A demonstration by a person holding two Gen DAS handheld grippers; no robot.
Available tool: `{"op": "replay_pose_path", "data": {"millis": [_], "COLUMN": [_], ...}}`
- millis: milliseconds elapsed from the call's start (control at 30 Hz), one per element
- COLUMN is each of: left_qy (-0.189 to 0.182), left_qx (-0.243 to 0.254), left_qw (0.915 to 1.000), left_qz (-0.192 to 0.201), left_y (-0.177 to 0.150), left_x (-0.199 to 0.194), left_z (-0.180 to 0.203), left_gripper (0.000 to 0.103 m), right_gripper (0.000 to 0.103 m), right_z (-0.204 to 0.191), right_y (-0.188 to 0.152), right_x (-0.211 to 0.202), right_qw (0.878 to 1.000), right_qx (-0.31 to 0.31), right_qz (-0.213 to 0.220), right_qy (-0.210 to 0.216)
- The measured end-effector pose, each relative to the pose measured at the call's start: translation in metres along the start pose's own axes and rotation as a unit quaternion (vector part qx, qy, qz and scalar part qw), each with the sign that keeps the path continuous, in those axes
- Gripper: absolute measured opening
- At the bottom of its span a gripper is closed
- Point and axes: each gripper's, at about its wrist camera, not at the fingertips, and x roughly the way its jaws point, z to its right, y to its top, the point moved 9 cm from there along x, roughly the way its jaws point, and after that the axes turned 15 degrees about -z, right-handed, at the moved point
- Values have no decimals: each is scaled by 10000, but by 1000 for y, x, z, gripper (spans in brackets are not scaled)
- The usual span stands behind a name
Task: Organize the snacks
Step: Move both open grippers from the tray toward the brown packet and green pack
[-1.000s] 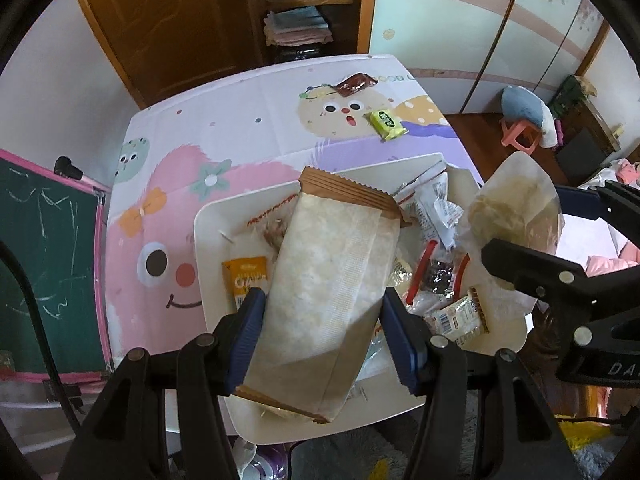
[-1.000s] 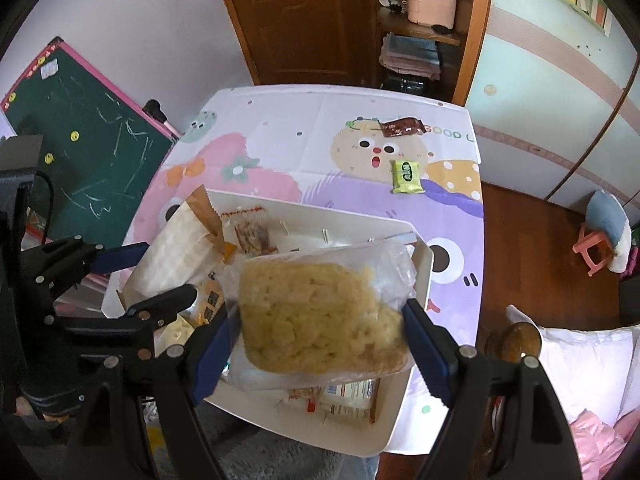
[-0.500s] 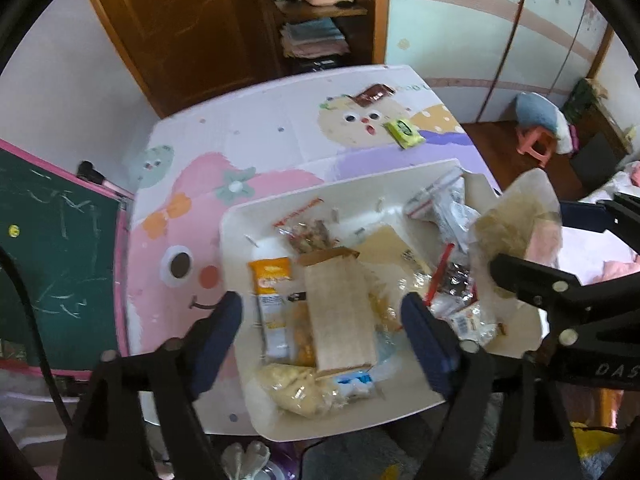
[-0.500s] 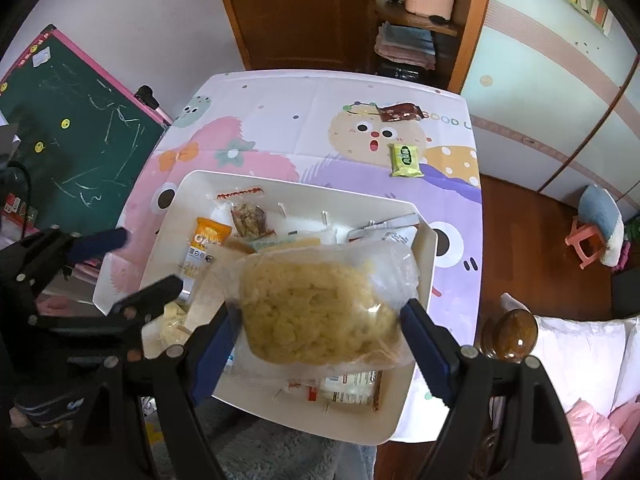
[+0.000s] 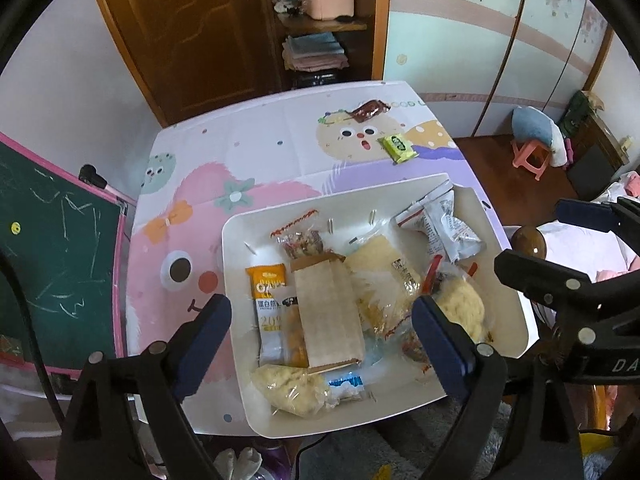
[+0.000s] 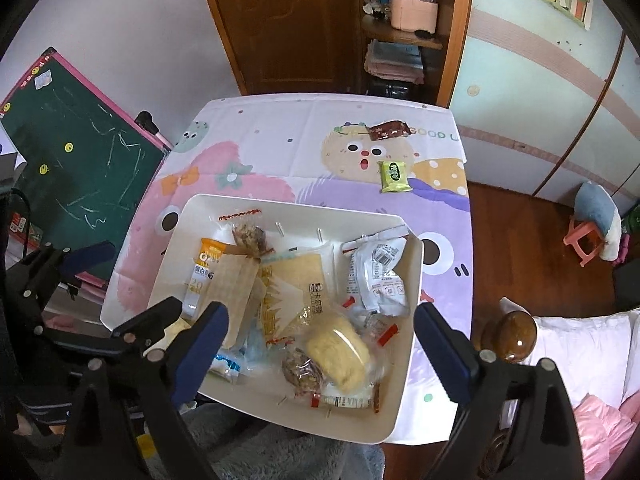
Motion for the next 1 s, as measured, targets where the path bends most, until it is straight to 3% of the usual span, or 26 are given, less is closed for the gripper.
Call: {"op": "replay_pose_path", "data": {"millis": [533,733,1000], "left_qy": [-5,-27,-17], "left_qx": [76,147,398], "left_qw": [9999,9999,9991], "left_qz": [66,67,141], "left_y": [9,26,63], "left_x": [-5,-3,-5], "left_z": [5,5,10], "left_gripper": [91,91,91], "right_gripper": [95,95,95], "right_z": [11,25,41], "right_y": [3,10,30], "right_x": [-8,-5,-3], "right_qw": [9999,9994,9987], "right_qx": [125,343,430], "right_qz": [25,-21,36], "right_qy": [-20,30,-278]}}
